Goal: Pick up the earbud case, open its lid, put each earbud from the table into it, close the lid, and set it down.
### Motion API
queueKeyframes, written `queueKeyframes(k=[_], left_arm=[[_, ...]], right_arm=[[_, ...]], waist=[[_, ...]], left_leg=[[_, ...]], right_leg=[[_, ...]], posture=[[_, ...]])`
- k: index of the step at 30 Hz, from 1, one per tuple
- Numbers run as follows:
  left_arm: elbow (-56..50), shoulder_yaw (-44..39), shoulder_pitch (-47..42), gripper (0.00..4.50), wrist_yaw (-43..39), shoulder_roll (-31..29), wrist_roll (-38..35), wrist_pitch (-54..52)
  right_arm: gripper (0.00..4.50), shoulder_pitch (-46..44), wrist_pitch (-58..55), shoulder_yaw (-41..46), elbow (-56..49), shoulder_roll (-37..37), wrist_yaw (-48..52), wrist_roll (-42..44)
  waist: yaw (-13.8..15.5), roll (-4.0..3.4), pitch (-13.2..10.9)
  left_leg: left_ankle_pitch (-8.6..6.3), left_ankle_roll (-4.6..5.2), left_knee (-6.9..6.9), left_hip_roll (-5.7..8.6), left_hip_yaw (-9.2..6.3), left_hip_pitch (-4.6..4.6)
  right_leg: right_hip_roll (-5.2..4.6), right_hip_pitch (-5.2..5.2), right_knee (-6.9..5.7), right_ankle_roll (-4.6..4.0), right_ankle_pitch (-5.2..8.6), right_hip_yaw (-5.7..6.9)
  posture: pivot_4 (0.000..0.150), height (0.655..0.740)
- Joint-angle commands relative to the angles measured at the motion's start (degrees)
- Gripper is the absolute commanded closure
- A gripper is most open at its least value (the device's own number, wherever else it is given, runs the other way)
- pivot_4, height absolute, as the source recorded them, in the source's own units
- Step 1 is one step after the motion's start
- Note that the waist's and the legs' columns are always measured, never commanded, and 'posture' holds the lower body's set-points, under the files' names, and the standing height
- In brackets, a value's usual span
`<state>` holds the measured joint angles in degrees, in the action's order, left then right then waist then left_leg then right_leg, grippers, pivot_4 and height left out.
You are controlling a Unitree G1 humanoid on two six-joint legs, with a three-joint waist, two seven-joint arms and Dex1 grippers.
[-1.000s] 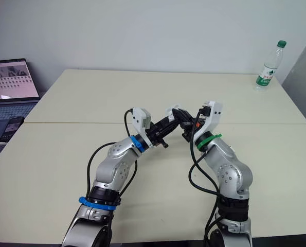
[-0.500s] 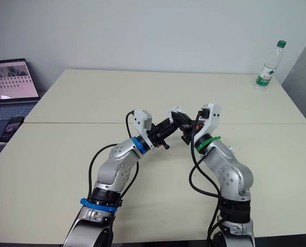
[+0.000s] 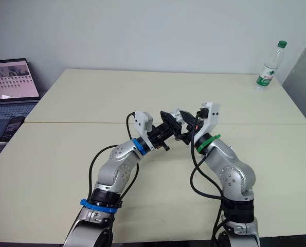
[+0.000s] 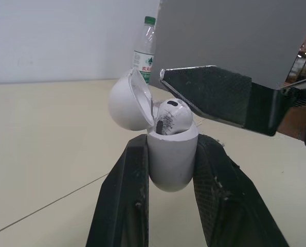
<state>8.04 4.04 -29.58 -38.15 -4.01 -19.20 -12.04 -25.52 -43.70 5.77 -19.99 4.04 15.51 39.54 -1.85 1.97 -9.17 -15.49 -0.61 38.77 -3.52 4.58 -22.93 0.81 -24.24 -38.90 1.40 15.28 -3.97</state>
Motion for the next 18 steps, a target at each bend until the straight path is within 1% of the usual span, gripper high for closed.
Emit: queueKeyframes(k=[1, 2, 4, 7, 9, 11, 14, 18], left_arm=[[-3.7, -0.2, -0.8, 3.69, -0.6, 0.2, -1.2, 1.5], [-3.8, -0.4, -0.7, 3.69, -0.6, 0.0, -1.2, 1.5], [-3.9, -0.5, -0.5, 3.69, -0.7, -0.4, -1.2, 1.5], [-4.3, -0.6, 0.0, 3.69, -0.7, -1.2, -1.1, 1.5], [-4.5, -0.9, 0.4, 3.69, -0.6, -1.5, -1.4, 1.3], [-4.5, -0.9, 1.0, 3.69, -0.6, -1.8, -1.3, 1.3], [-4.8, -0.6, 1.6, 3.69, -0.7, -1.9, -1.2, 1.4], [-5.2, -0.6, 1.8, 3.69, -0.1, -1.9, -1.1, 1.3]], right_arm=[[0.04, -1.3, 0.5, 2.6, -2.5, 5.3, 3.6, 1.9], [0.04, -1.8, -0.6, 3.1, -2.2, 8.5, 5.1, 1.9], [0.04, -3.1, -6.4, 4.3, -0.7, 15.1, 6.7, 3.6], [0.04, -4.7, -10.6, 5.3, 3.5, 26.5, 11.0, 2.6], [0.04, -4.7, -12.9, 3.2, 6.7, 34.5, 15.1, 0.2], [0.04, -4.6, -16.2, 0.3, 10.3, 40.4, 17.4, -1.7], [0.04, -4.8, -15.7, -3.5, 14.8, 43.7, 18.3, -6.1], [0.04, -4.5, -13.1, -7.6, 19.8, 43.5, 19.1, -11.2]], waist=[[0.0, 0.00, 0.0], [0.0, 0.00, 0.0], [0.0, -0.01, 0.0], [0.0, 0.00, 0.0], [0.0, 0.00, 0.0], [0.0, 0.00, 0.0], [-0.2, 0.00, 0.0], [-0.1, 0.00, 0.0]], left_leg=[[0.00, 0.00, 0.00, 0.00, 0.00, -0.01], [0.00, 0.00, -0.01, 0.00, 0.00, -0.01], [0.00, 0.00, -0.01, 0.02, 0.02, -0.01], [0.00, 0.01, -0.02, 0.02, 0.03, 0.00], [0.00, 0.01, -0.03, 0.02, 0.00, 0.01], [-0.01, 0.02, -0.07, 0.02, 0.01, 0.01], [-0.01, 0.03, -0.10, -0.01, 0.03, 0.02], [-0.01, 0.02, -0.10, -0.01, 0.01, 0.01]], right_leg=[[0.00, 0.00, 0.02, 0.00, 0.00, 0.00], [0.00, 0.00, 0.03, 0.00, 0.00, -0.01], [-0.01, 0.00, 0.03, 0.00, 0.00, 0.00], [-0.02, 0.01, 0.05, 0.01, -0.01, -0.02], [-0.01, 0.02, 0.07, 0.01, -0.01, -0.05], [-0.01, 0.02, 0.13, 0.01, 0.00, -0.10], [0.02, 0.01, 0.17, 0.01, 0.00, -0.14], [0.03, 0.00, 0.14, 0.02, 0.00, -0.15]], posture=[[0.150, 0.7362], [0.150, 0.7362], [0.150, 0.7362], [0.150, 0.7362], [0.150, 0.7362], [0.150, 0.7362], [0.150, 0.7362], [0.150, 0.7362]])
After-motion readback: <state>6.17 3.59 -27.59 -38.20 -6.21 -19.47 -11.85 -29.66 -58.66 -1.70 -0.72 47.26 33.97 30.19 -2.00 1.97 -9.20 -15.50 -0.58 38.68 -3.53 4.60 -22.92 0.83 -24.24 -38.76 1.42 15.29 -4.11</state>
